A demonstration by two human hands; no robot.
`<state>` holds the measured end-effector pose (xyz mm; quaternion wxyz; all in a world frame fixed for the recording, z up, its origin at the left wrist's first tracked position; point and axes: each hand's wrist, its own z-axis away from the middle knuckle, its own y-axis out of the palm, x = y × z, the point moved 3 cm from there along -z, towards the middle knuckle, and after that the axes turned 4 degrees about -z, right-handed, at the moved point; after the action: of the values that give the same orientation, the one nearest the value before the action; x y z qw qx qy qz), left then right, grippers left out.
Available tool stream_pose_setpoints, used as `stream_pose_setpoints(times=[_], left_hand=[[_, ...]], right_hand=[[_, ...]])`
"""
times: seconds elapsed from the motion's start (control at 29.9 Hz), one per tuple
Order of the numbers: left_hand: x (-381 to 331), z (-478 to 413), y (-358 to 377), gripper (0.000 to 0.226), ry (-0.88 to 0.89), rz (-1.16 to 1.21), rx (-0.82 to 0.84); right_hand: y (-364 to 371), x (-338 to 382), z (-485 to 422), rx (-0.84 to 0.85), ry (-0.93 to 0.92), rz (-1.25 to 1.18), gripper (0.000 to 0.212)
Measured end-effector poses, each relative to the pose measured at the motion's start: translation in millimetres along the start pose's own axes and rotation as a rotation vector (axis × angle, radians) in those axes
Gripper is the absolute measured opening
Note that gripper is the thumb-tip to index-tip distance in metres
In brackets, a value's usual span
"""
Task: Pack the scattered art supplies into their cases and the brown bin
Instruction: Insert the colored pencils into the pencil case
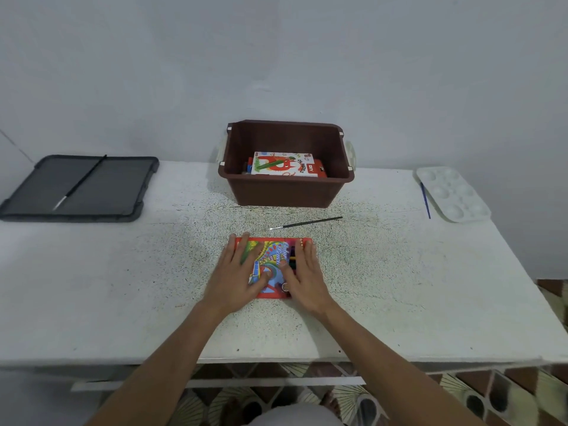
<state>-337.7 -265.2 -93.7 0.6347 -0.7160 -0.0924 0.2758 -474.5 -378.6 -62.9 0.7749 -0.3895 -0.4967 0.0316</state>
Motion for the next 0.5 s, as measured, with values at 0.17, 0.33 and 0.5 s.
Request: stream_pose_setpoints(times=[0.17, 0.33, 0.5], left_hand=[[-5.9, 5.1, -2.9, 0.073, -0.071, 0.058, -0.016], [-15.2, 26.2, -14.0, 0.064, -0.312, 0.160, -0.164], [-27.5, 29.2, -24.4, 0.049, -0.481, 0.459, -0.190]], right_hand=[[-15.9, -5.2, 6.0, -0.078, 0.061, -0.173, 0.070], [-28.1, -6.0, 15.8, -0.173, 0.127, -0.387, 0.066], [-33.3, -6.3, 21.7, -0.156, 0.146, -0.592, 0.051]])
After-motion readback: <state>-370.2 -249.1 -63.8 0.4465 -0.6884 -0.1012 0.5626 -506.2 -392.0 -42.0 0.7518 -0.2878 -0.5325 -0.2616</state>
